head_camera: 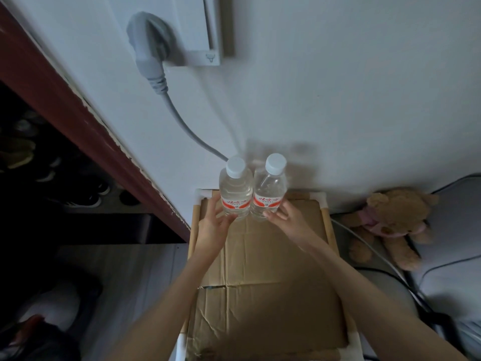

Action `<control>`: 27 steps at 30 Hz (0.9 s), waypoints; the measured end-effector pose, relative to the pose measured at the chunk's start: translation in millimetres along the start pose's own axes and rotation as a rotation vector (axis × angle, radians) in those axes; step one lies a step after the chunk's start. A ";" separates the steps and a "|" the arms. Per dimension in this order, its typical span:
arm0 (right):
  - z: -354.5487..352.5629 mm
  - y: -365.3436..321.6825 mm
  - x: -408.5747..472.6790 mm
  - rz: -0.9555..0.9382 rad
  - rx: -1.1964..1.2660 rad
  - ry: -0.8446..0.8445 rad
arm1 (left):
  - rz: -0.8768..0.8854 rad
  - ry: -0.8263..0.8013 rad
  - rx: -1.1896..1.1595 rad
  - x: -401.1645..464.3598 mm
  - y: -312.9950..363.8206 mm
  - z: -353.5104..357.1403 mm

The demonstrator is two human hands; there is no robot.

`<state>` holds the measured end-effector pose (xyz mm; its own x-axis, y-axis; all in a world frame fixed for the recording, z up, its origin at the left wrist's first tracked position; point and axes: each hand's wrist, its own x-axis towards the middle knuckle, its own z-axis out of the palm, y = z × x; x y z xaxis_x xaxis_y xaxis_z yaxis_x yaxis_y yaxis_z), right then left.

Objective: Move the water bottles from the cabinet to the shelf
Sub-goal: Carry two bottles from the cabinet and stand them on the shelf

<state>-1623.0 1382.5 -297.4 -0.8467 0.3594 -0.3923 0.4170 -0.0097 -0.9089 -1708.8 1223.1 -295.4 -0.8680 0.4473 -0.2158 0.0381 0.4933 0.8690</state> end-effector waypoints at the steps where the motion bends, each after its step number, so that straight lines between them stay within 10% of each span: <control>1: 0.0 -2.1 -1.0 0.000 -0.001 -0.011 | -0.001 -0.008 -0.001 0.2 0.6 -0.7; 27: 18.4 22.4 -33.0 0.122 -0.029 0.196 | 0.070 -0.199 0.241 -3.3 -15.7 -26.2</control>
<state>-1591.8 1353.3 -307.5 -0.7104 0.5313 -0.4616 0.5243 -0.0381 -0.8507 -1719.6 1194.3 -296.6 -0.7462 0.6116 -0.2631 0.2309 0.6084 0.7593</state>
